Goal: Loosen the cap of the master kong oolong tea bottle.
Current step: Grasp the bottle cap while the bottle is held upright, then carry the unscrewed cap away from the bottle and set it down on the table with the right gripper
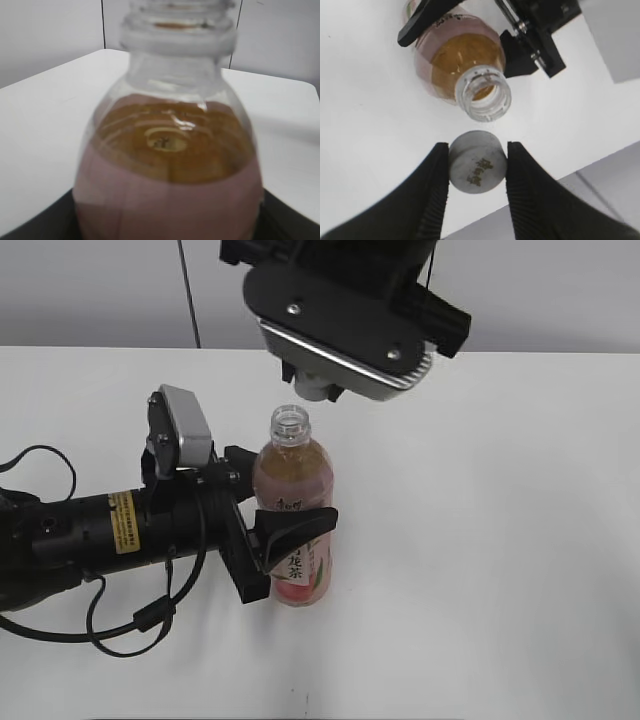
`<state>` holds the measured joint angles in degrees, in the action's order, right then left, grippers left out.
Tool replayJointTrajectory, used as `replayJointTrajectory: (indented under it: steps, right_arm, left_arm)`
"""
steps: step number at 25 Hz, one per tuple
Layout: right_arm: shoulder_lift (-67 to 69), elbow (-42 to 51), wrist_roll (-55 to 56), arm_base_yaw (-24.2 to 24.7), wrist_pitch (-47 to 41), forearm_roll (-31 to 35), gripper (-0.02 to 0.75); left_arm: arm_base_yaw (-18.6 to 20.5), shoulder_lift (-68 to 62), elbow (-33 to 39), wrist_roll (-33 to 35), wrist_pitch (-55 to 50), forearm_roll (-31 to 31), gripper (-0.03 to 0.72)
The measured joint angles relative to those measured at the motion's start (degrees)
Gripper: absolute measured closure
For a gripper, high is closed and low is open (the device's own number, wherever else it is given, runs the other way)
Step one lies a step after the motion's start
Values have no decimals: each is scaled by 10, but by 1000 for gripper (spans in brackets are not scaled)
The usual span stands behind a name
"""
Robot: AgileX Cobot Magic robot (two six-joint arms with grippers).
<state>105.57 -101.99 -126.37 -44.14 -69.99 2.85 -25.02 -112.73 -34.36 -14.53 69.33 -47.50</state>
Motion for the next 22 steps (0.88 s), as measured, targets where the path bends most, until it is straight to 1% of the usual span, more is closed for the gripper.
replayJointTrajectory:
  steps: [7, 11, 13, 15, 19, 22]
  right_arm:
    - [0, 0, 363, 32, 0, -28, 468]
    - [0, 10, 573, 65, 0, -78, 468]
    - [0, 26, 635, 89, 0, -97, 468]
    - [0, 44, 680, 122, 0, -97, 468]
    - [0, 89, 764, 185, 0, -48, 468]
    - [0, 151, 836, 221, 0, -19, 468]
  left_arm:
    - [0, 0, 0, 0, 0, 2, 261]
    - [0, 0, 0, 0, -1, 10, 261]
    - [0, 0, 0, 0, -1, 11, 261]
    - [0, 0, 0, -1, -1, 11, 261]
    - [0, 0, 0, -1, -1, 11, 261]
    - [0, 0, 0, -1, -1, 11, 261]
